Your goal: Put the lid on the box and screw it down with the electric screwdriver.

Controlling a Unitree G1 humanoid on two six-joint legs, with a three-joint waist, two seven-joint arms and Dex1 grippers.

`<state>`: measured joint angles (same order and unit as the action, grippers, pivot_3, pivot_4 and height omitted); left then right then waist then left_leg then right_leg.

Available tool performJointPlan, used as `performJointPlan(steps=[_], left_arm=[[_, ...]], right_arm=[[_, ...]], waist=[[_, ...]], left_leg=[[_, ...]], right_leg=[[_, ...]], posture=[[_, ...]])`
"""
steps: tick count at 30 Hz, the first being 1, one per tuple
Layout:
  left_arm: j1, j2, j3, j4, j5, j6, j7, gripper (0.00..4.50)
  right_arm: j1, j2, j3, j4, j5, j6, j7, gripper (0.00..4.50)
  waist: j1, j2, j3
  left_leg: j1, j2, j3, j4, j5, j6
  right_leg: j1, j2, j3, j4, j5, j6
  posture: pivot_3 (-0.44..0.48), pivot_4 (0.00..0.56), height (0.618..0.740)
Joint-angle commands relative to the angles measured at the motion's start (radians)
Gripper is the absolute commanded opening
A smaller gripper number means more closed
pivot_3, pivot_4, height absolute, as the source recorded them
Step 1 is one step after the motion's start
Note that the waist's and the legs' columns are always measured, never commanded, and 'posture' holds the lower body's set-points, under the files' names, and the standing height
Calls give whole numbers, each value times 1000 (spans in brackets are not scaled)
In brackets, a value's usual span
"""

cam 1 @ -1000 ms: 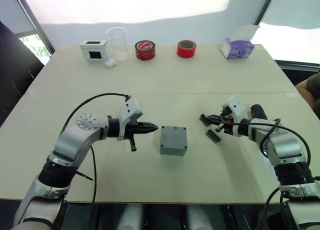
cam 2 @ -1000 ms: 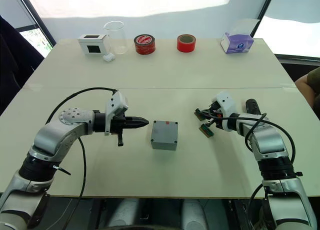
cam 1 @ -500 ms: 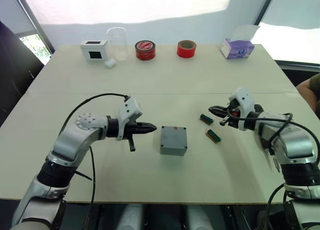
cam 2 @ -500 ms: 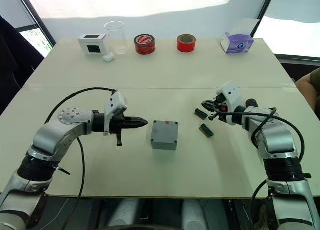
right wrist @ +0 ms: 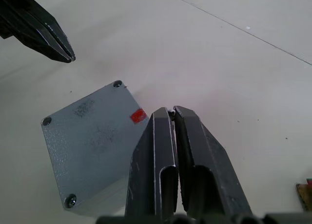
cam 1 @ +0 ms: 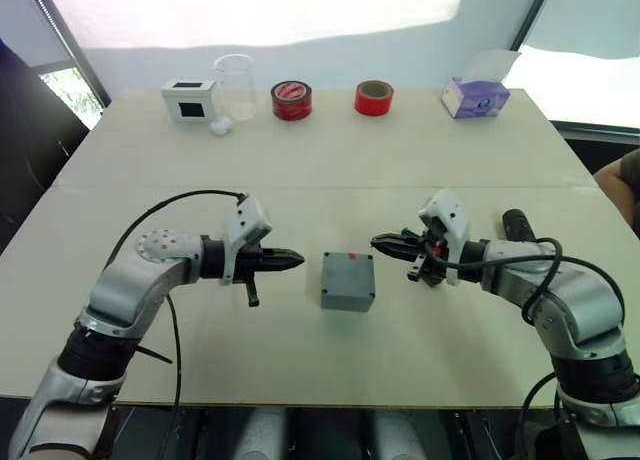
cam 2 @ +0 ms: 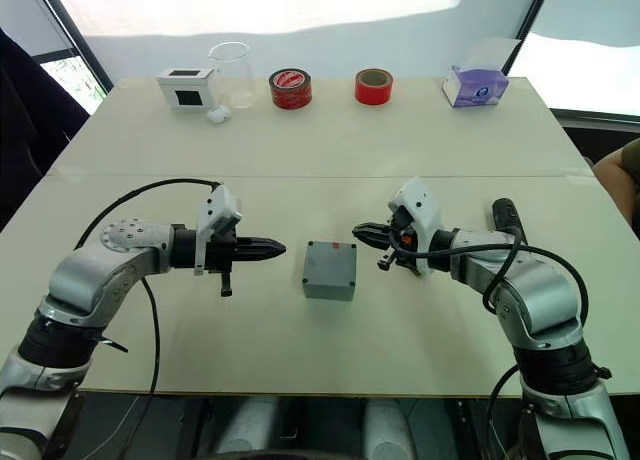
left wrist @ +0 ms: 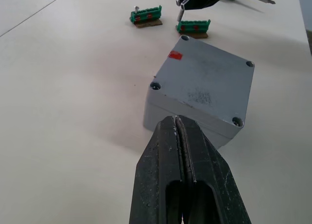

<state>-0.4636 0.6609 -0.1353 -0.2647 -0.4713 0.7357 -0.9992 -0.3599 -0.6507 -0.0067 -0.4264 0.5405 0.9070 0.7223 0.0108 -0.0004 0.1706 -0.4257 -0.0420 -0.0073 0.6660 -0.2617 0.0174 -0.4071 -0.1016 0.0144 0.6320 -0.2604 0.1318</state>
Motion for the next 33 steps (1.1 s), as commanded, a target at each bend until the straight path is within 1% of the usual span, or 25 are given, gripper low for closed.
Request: performJointPlan(steps=[1,25,28,29,33], left_arm=[[-4,-10,9,-29,-16,-5,7,0],[-20,-41,5,-53,-39,11,18,0],[-20,-41,6,-58,-43,14,19,0],[-20,-41,7,-59,-43,15,19,0],[-25,-44,5,-57,-44,13,20,0]], right_arm=[[2,-15,3,-28,2,-11,3,56],[0,-27,62,19,-47,-44,6,56],[-1,-29,62,21,-51,-46,7,832],[-2,-30,61,22,-52,-46,8,1168],[-7,-33,52,25,-52,-44,3,2863]], waist=[[0,0,0],[0,0,0],[0,0,0],[0,0,0],[0,0,0]], left_leg=[[0,0,0,0,0,0],[0,0,0,0,0,0],[0,0,0,0,0,0],[0,0,0,0,0,0],[0,0,0,0,0,0]], right_leg=[[0,0,0,0,0,0],[0,0,0,0,0,0],[0,0,0,0,0,0],[0,0,0,0,0,0],[0,0,0,0,0,0]], posture=[[0,150,740],[0,150,740],[0,150,740],[0,150,740],[0,150,740]])
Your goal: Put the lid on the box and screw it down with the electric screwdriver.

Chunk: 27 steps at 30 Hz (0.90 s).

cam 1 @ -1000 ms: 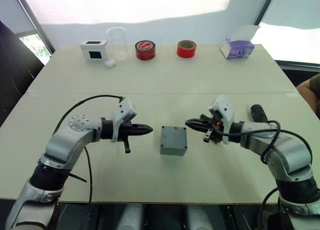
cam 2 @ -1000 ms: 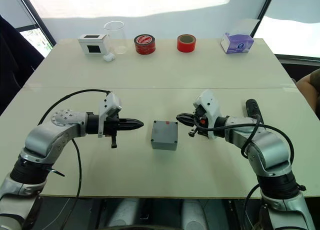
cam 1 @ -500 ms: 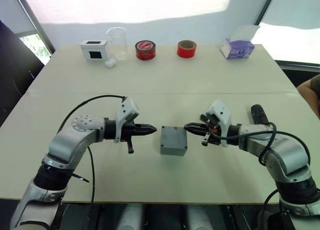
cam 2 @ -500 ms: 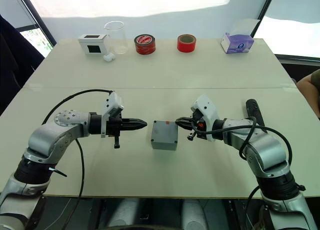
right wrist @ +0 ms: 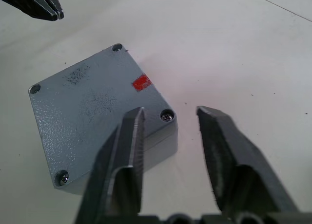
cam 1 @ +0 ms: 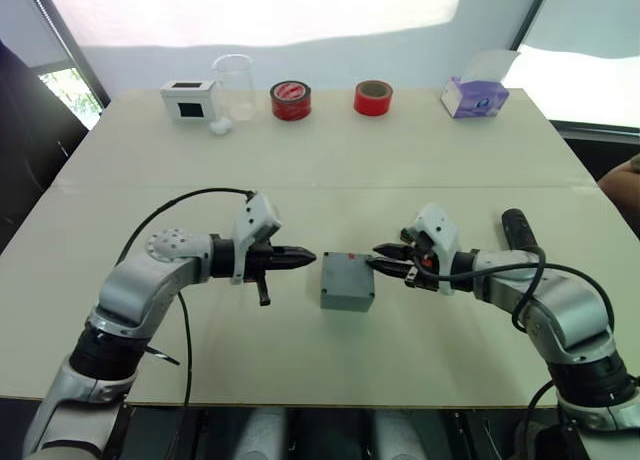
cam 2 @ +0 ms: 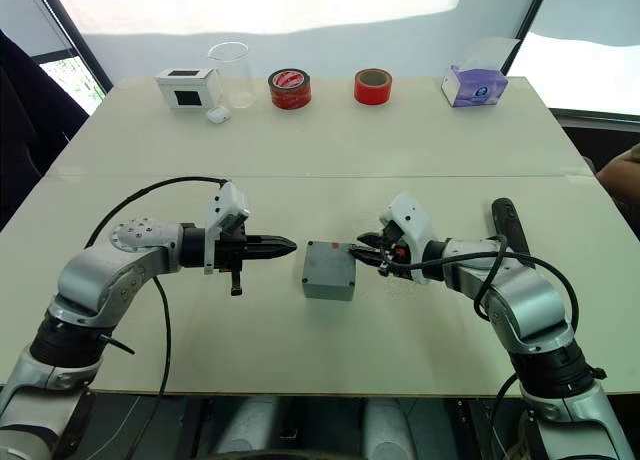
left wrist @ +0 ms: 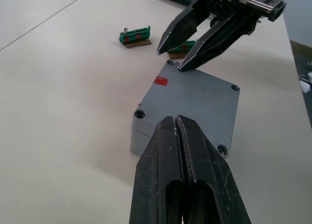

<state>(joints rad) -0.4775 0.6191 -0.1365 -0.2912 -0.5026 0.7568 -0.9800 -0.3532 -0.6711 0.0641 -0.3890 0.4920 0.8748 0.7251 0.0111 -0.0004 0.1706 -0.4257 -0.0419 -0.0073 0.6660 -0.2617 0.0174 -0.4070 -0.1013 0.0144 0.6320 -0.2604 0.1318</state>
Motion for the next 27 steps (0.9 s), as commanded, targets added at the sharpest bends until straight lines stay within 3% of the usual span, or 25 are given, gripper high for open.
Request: performJointPlan(steps=[1,8,10,15,17,22,27], left_arm=[[-13,-3,6,-30,-14,-9,1,0],[-48,-33,-3,-38,-34,-9,-8,0],[-63,-45,-16,-45,-38,-14,-17,0],[-89,-72,-51,-58,-33,-40,-37,0],[-96,-85,-61,-64,-33,-46,-37,0],[-128,-174,-147,-43,-2,-122,-50,0],[-123,-194,-192,-48,24,-148,-55,0]], right_arm=[[-19,-12,-28,-12,0,-6,-5,3313],[-74,-1,-209,21,67,58,-88,3313],[-99,-53,-278,61,77,82,-82,3313],[-150,-200,-367,176,73,158,-75,4484],[-158,-251,-374,209,72,181,-63,4484],[-178,-592,-201,460,24,398,86,4484],[-235,-686,-48,618,-10,407,220,4484]], waist=[[0,0,0],[1,0,0],[2,0,0],[1,0,0],[0,0,0],[5,3,0],[-15,3,0]], left_leg=[[0,0,0,0,0,0],[0,0,0,0,0,0],[0,0,0,0,0,0],[0,0,1,0,0,0],[0,0,1,0,0,0],[0,-1,2,0,-1,2],[0,0,4,1,-2,4]], right_leg=[[0,0,0,0,0,0],[0,0,0,0,0,0],[0,0,0,0,0,0],[0,0,0,-1,0,0],[0,0,0,-1,0,0],[0,-2,0,-1,0,0],[1,-2,2,-3,0,0]], posture=[[0,150,740],[0,150,740],[0,150,740],[0,150,740],[0,150,740],[0,150,740],[0,150,740]])
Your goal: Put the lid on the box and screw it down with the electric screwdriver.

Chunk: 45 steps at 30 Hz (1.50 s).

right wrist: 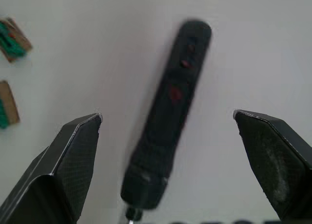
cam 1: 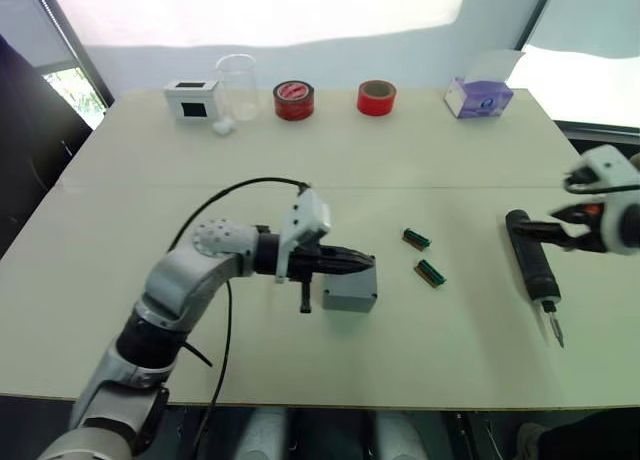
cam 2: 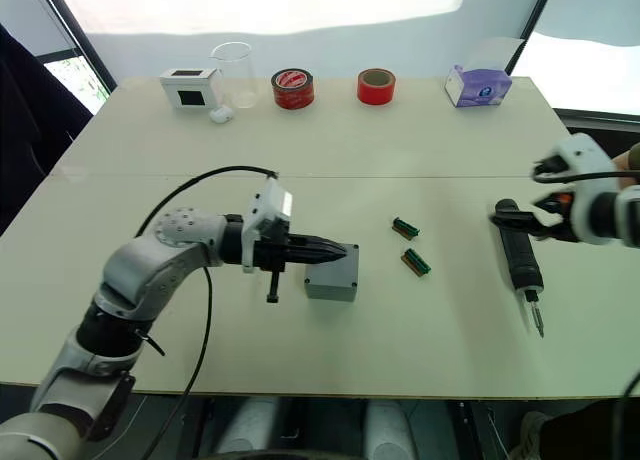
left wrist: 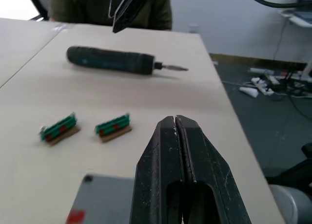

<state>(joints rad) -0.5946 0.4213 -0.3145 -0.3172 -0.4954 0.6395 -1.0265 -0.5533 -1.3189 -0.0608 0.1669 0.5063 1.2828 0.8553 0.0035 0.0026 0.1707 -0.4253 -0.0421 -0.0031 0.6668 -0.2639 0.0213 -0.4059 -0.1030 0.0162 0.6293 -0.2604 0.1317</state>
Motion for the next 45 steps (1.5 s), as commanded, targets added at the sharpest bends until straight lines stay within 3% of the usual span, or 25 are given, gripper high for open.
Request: performJointPlan(steps=[1,5,9,16,25,29,32,38,45], left_arm=[[-2,5,-18,-23,21,-36,-9,0],[12,2,-32,-32,28,-40,-4,0],[48,14,-28,-93,21,-12,23,0],[84,39,-20,-176,8,39,68,0],[110,57,-19,-194,23,41,104,0],[115,62,-17,-200,21,44,111,0],[113,69,-9,-207,13,54,116,0],[115,65,-7,-237,0,81,144,0],[112,62,-6,-253,-16,102,167,0]], right_arm=[[-54,-43,110,95,-34,3,118,4484],[-160,-25,234,237,-98,-5,208,4484],[-307,81,360,423,-201,-55,262,4484],[-410,190,463,630,-341,-169,352,4484],[-461,306,482,873,-506,-363,343,4484],[-463,335,481,940,-563,-426,354,4484],[-449,344,500,964,-615,-471,384,3813],[-425,361,480,1008,-672,-514,387,1982],[-420,369,424,1045,-695,-526,345,1796]], waist=[[-13,1,0],[-17,4,0],[-17,4,0],[-4,4,0],[-3,3,0],[-1,-6,-4],[2,-7,-4],[6,-9,-5],[8,-15,-9]], left_leg=[[0,1,0,0,0,0],[0,1,1,-1,0,0],[0,1,1,-1,0,0],[-1,-1,1,-1,0,-1],[0,-1,0,0,1,-2],[3,-1,-1,0,4,-7],[9,-1,-2,0,3,-6],[11,-1,-3,-1,1,-2],[15,-1,-4,-1,0,-3]], right_leg=[[0,1,0,0,0,0],[-2,1,1,1,0,0],[-2,1,1,0,0,0],[-2,0,1,1,0,0],[0,1,0,1,0,0],[3,1,0,0,0,0],[11,1,-1,-2,0,0],[13,1,-1,-2,0,0],[18,1,-2,-4,0,-1]], posture=[[0,150,740],[0,150,740],[0,150,740],[0,150,740],[0,150,740],[0,150,740],[0,150,740],[0,150,740],[0,150,740]])
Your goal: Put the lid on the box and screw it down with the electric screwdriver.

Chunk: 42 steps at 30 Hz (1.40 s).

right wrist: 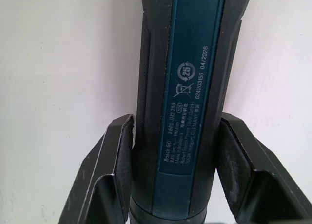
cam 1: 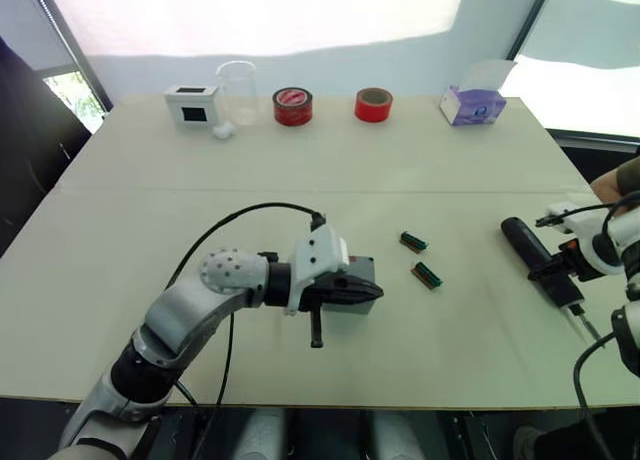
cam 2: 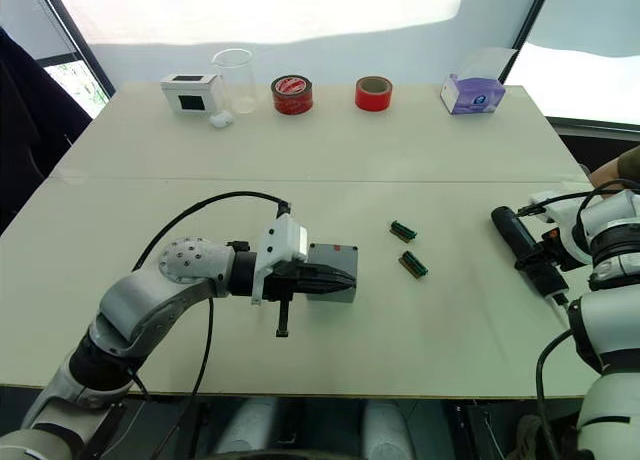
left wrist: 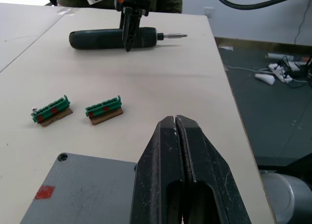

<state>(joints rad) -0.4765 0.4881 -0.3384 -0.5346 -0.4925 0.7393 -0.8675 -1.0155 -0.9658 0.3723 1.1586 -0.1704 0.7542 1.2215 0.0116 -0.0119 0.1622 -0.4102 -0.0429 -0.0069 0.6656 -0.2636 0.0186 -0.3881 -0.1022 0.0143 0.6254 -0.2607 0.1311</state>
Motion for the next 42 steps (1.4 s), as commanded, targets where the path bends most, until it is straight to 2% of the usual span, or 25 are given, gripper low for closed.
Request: performJointPlan(steps=[1,9,12,14,20,25,27,29,30,31,33,35,37,39,42], left_arm=[[-7,-4,18,-36,-20,3,10,0],[-3,-4,13,-25,-21,-8,13,0],[-10,-2,16,13,-13,-28,-1,0],[-12,-2,17,25,-11,-37,-5,0],[-20,2,21,55,-6,-58,-17,0],[-23,4,30,66,-7,-63,-20,0],[-23,8,62,91,-11,-68,-13,0],[-29,23,119,126,-27,-62,-9,0],[-34,38,150,145,-34,-57,-12,0],[-42,53,173,161,-40,-49,-18,0],[-50,73,195,182,-47,-44,-33,0],[-68,92,194,207,-47,-34,-55,0],[-81,99,191,233,-43,-29,-65,0],[-91,101,177,265,-27,-32,-75,0],[-102,104,147,293,-8,-34,-97,0]], right_arm=[[41,17,-15,55,-23,1,-24,1796],[-68,10,-93,26,-2,48,-4,1796],[-154,9,-148,3,41,130,22,1796],[-170,10,-161,-16,54,182,44,1796],[-135,7,-198,-164,129,381,82,1796],[-108,13,-339,-299,245,490,5,1796],[-117,42,-499,-385,327,456,-78,1796],[-111,115,-714,-573,434,429,-172,1796],[-88,202,-837,-738,495,427,-242,1796],[-40,279,-914,-922,554,462,-280,1796],[29,394,-994,-1154,627,510,-351,1796],[114,553,-1012,-1403,726,531,-418,1796],[170,667,-1014,-1555,794,532,-485,1796],[237,737,-974,-1650,817,488,-537,1796],[360,777,-866,-1740,795,371,-578,1796]], waist=[[0,-1,0],[-3,1,0],[-11,9,4],[-20,15,6],[-21,17,6],[-21,17,7],[-22,17,7],[-28,18,8],[-30,19,9],[-31,20,9],[-25,19,9],[-17,19,9],[-14,19,8],[-3,19,9],[3,19,8]], left_leg=[[0,0,0,0,0,0],[0,0,1,-1,0,0],[-1,0,2,-2,0,-1],[-1,-1,4,-3,3,-5],[-9,0,4,-4,3,-5],[-16,-1,3,-2,4,-5],[-16,-1,3,-2,4,-5],[-16,-1,3,-2,4,-5],[-16,0,4,-2,4,-5],[-16,0,4,-3,4,-5],[-17,2,2,-5,4,-6],[-18,5,-1,-6,6,-9],[-18,4,-2,-5,6,-9],[-18,1,-1,-4,6,-9],[-18,-3,-1,-1,3,-4]], right_leg=[[0,0,0,0,0,0],[-1,-1,1,-1,-1,-2],[-3,-1,1,-1,0,-1],[-6,-1,3,0,0,0],[-15,-1,3,3,0,-1],[-20,-1,3,5,0,-1],[-21,-1,3,5,0,-1],[-21,-1,3,5,0,-1],[-23,0,4,6,0,0],[-23,0,4,6,0,0],[-25,3,4,7,0,-1],[-25,6,2,9,-1,-2],[-23,5,0,9,-1,-2],[-23,3,2,9,-1,-1],[-22,-1,2,9,0,0]], posture=[[0,150,740],[0,150,740],[0,150,740],[0,150,740],[0,150,740],[0,150,740],[0,150,740],[0,150,740],[0,150,740],[0,150,740],[0,150,740],[0,150,740],[0,150,740],[0,150,740],[0,150,740]])
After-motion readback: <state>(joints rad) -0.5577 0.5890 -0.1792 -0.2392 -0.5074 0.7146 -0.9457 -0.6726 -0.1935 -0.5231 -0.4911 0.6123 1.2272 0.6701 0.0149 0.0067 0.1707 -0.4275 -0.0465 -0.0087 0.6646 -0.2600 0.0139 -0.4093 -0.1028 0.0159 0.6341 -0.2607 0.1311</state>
